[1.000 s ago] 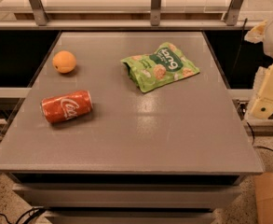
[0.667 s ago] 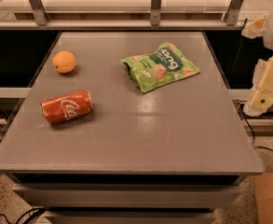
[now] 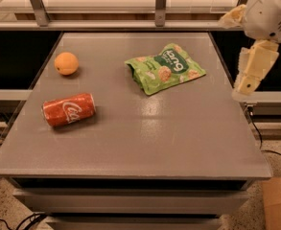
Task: Pick green rice chip bag
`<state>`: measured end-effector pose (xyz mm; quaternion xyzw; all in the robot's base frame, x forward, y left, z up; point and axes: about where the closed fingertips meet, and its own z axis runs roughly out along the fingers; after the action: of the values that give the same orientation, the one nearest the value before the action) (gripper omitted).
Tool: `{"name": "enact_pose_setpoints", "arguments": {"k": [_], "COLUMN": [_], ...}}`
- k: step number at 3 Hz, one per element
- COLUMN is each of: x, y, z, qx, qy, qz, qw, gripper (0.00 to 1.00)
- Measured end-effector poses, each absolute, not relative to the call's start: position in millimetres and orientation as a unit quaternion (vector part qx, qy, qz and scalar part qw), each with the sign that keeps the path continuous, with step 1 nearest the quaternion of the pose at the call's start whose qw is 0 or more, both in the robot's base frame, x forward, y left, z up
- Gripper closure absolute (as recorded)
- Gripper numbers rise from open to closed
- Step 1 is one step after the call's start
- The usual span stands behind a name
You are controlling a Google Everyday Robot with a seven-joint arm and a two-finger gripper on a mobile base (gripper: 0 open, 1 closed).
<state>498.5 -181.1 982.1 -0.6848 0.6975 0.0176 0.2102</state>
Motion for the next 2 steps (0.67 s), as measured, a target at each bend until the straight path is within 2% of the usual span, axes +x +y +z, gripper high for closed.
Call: {"name": "enact_pose_setpoints", "arguments": {"k": [2], "x": [545.5], "y": [-108.0], "z": [957.6], "qx": [-0.762], "qy": [0.609], "qz": [0.024], "qw": [0.218], "gripper": [0.00]}}
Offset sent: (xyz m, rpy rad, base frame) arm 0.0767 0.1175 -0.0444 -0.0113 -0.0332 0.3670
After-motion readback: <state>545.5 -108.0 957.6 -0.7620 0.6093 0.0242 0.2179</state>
